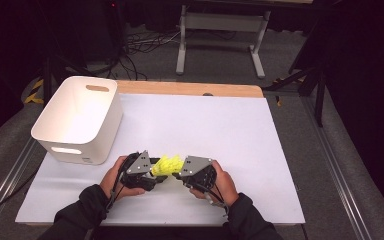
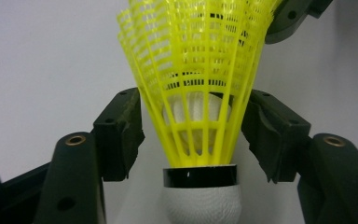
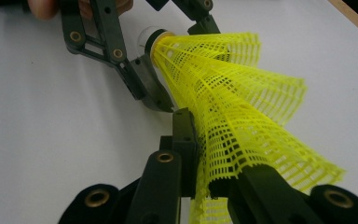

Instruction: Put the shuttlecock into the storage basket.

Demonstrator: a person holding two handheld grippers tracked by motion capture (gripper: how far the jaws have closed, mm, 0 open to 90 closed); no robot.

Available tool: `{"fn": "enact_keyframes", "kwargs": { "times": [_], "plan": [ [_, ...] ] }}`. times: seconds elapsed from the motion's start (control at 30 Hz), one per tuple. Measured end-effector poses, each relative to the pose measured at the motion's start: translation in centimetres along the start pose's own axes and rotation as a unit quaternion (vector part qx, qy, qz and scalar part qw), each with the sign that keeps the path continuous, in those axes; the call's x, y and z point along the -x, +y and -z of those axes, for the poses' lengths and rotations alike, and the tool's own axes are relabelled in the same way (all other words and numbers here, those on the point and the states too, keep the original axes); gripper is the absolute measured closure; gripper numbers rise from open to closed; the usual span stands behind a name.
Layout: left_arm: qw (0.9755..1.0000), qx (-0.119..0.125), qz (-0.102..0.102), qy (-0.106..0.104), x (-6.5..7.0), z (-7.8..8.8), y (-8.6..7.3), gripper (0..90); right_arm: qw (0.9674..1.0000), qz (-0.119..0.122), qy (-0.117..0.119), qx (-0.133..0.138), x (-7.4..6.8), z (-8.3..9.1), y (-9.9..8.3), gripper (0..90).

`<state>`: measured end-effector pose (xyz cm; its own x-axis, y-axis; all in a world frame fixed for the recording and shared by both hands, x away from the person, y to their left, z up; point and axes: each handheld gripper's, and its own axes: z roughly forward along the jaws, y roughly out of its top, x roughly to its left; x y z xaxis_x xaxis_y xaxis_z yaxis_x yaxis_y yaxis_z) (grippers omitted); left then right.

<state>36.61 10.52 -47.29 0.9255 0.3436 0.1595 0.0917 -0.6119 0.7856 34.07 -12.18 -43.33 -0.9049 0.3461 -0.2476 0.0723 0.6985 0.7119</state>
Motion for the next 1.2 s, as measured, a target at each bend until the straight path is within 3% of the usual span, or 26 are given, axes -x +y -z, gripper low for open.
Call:
{"fn": "enact_keyframes", "kwargs": {
  "times": [0.23, 0.57, 0.63, 0.77, 0.87, 1.03, 1.2],
  "plan": [
    [0.9997, -0.019, -0.014, -0.004, 0.3, -0.9, 0.4, 46.0, 0.9992, 0.027, 0.011, -0.026, -0.2, 0.0, 0.6, 82.0],
    [0.9997, -0.018, -0.017, -0.004, 0.4, -1.6, 0.6, 48.5, 0.9993, 0.025, 0.017, -0.023, -0.2, 0.3, 1.1, 78.8],
    [0.9996, -0.016, -0.022, -0.002, 0.6, -1.7, 0.7, 48.7, 0.9994, 0.020, 0.026, -0.007, -0.2, 0.5, 1.4, 77.5],
    [0.9998, -0.010, -0.019, -0.003, 0.5, -1.6, 0.6, 49.1, 0.9994, 0.021, 0.027, -0.005, -0.2, 0.5, 1.6, 75.0],
    [0.9999, 0.012, -0.008, -0.002, 0.5, -1.4, 0.4, 49.8, 0.9994, 0.013, 0.032, 0.006, -0.2, 0.6, 1.6, 68.3],
    [0.9997, 0.022, -0.012, 0.004, 0.7, -1.3, 0.3, 50.6, 0.9997, 0.010, 0.019, 0.011, -0.2, 1.0, 1.8, 57.6],
    [0.9991, 0.040, -0.009, 0.015, 0.6, -0.9, 0.3, 51.2, 0.9998, 0.012, 0.009, 0.016, -0.4, 1.5, 2.1, 54.0]
  ]
}}
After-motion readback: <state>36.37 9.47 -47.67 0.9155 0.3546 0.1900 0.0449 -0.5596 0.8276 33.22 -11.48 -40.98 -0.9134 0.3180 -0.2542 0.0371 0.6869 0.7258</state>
